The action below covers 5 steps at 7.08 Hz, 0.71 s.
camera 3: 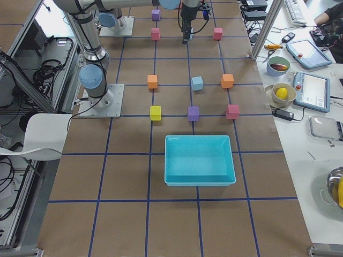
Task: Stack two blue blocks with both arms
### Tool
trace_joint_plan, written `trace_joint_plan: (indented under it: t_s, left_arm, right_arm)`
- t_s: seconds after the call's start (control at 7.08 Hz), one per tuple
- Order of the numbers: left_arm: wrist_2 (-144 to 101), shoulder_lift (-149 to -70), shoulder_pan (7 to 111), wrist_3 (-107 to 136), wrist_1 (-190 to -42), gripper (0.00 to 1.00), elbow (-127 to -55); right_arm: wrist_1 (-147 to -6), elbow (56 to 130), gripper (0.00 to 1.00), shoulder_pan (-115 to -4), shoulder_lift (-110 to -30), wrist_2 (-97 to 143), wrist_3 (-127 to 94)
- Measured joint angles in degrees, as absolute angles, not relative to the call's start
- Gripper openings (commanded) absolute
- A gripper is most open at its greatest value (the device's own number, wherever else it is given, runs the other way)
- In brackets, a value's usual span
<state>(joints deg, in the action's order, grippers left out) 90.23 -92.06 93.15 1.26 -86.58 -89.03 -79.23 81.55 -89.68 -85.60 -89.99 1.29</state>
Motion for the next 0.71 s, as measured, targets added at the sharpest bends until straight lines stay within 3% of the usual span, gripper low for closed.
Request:
trace_joint_plan:
  t_s: [0.71]
  left_arm:
    - [90.18, -92.11, 93.08, 1.17, -86.57, 1.0, -89.03]
  right_arm:
    - [-91.13, 82.29, 1.0, -88.59, -74.72, -90.64, 11.52]
